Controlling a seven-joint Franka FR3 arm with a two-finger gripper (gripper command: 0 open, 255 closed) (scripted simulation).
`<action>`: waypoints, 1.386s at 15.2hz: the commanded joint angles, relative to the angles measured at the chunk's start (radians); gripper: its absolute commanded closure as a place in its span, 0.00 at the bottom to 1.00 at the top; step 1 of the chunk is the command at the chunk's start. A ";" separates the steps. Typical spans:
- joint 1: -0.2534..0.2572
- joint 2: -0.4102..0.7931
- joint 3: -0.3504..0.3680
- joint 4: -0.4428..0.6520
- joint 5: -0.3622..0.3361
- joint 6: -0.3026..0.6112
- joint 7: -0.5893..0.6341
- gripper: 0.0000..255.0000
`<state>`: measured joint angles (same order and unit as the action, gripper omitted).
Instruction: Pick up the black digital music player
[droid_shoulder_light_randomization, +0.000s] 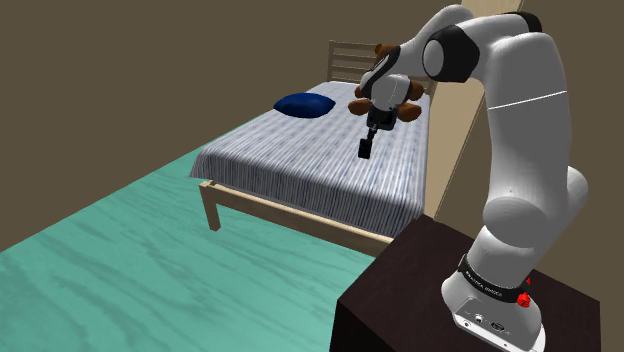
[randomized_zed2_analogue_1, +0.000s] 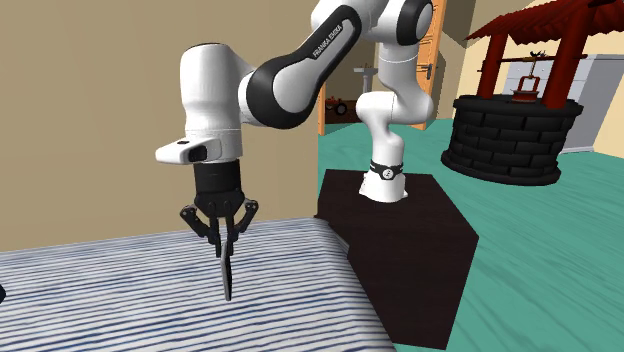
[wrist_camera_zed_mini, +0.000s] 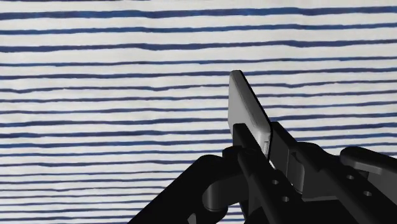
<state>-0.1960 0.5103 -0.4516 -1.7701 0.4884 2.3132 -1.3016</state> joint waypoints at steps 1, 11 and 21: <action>0.000 0.000 0.000 0.000 0.000 0.000 0.000 1.00; 0.015 -0.051 -0.023 0.019 -0.040 -0.064 0.034 1.00; 0.027 -0.101 -0.044 0.059 -0.082 -0.146 0.070 1.00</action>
